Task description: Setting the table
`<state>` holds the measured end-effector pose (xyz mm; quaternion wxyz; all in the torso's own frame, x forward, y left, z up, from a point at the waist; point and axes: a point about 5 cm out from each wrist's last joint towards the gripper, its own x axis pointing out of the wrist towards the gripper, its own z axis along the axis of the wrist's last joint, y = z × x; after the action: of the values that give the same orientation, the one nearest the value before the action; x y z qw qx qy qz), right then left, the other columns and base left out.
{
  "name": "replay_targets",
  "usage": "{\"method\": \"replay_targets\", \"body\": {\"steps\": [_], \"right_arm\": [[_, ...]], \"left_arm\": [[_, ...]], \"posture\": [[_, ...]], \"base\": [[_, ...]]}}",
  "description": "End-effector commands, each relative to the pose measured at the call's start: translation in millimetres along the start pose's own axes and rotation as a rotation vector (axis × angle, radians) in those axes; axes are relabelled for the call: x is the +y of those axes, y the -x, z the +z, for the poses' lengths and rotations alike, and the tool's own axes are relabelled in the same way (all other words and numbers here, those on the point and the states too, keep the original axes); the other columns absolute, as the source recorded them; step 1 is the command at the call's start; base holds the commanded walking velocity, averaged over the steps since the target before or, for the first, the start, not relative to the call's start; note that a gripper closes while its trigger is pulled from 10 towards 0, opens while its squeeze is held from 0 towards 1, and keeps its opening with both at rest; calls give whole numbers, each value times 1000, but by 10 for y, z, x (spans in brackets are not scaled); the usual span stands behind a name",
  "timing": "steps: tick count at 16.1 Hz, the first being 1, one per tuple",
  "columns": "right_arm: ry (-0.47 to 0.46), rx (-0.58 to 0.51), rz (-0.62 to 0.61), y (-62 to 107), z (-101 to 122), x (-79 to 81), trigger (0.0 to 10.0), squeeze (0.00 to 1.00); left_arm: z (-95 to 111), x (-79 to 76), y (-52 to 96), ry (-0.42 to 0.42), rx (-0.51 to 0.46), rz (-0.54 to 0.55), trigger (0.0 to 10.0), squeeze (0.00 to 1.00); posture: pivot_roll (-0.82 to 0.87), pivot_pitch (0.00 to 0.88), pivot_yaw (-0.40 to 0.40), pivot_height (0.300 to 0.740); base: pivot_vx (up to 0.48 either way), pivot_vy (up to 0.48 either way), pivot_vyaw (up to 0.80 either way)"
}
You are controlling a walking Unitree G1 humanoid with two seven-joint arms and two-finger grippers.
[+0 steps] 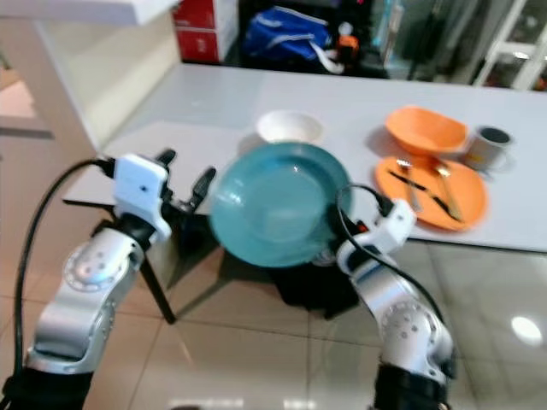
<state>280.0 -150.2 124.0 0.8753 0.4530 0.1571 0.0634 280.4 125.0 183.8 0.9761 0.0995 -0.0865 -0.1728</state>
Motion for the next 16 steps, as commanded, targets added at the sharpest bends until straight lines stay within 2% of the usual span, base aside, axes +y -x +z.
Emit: {"method": "replay_targets", "body": {"steps": [1,4,7,9,12,16], "right_arm": [[-39,53,43,-39,-69,86,10000,0],[-72,108,50,-33,-138,98,10000,0],[-101,209,75,-38,-242,143,10000,0],[-83,242,86,-30,-267,163,10000,0],[-91,283,105,0,-303,195,10000,0],[-99,332,81,-56,-375,193,10000,0]], "left_arm": [[-3,55,23,-10,16,13,10000,0],[-17,64,58,-14,28,11,10000,0],[-13,76,75,-19,35,6,10000,0],[-16,93,89,-28,41,8,10000,0],[-29,188,117,-50,61,35,10000,0],[-30,218,166,-50,79,20,10000,0]], "posture": [[131,33,-11,740],[131,48,-11,740],[135,61,-10,740],[140,69,-12,740],[144,84,-11,740],[158,103,-10,740]], "base": [[394,0,0],[394,0,0],[395,0,0],[394,0,0],[381,0,0],[68,0,0]]}}
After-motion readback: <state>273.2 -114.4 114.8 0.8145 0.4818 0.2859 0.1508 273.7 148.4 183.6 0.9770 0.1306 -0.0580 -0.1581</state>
